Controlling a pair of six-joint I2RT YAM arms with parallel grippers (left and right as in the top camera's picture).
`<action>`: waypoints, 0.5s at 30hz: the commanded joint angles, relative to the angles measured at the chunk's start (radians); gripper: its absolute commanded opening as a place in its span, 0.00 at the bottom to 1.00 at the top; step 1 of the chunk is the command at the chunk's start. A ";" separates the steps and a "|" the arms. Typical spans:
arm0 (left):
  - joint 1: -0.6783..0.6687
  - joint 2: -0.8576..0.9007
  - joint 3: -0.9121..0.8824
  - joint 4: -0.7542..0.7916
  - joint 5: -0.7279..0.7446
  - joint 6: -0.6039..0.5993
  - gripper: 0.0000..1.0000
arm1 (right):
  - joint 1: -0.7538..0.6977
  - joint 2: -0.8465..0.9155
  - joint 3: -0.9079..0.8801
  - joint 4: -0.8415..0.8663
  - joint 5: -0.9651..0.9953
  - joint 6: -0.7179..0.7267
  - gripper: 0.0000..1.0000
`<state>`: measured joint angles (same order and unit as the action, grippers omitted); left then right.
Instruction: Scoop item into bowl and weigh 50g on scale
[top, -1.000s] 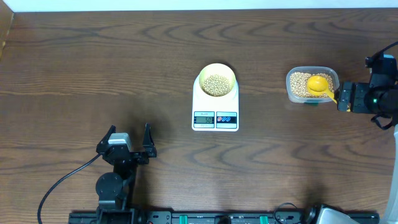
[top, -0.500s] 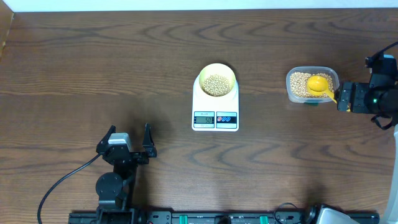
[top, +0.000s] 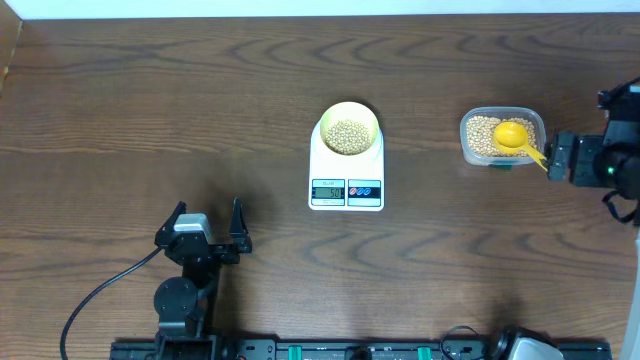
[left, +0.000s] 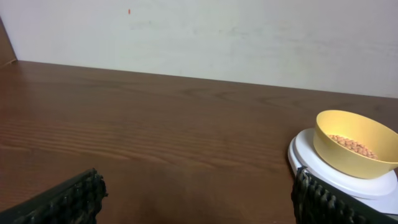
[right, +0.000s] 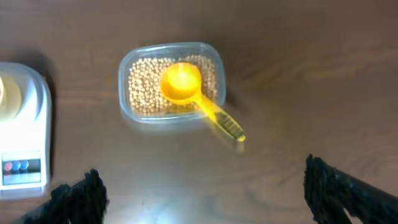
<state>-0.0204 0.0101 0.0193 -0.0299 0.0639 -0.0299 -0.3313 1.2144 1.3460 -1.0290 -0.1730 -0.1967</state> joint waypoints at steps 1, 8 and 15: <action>0.004 -0.006 -0.015 -0.038 -0.009 -0.013 0.98 | -0.001 -0.077 -0.101 0.180 -0.079 -0.006 0.99; 0.004 -0.006 -0.015 -0.038 -0.008 -0.013 0.98 | -0.001 -0.221 -0.571 0.899 -0.298 0.003 0.99; 0.004 -0.006 -0.015 -0.038 -0.009 -0.013 0.98 | 0.042 -0.330 -1.030 1.518 -0.300 0.092 0.99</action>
<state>-0.0204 0.0105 0.0204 -0.0315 0.0597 -0.0303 -0.3164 0.9321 0.4538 0.3851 -0.4541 -0.1429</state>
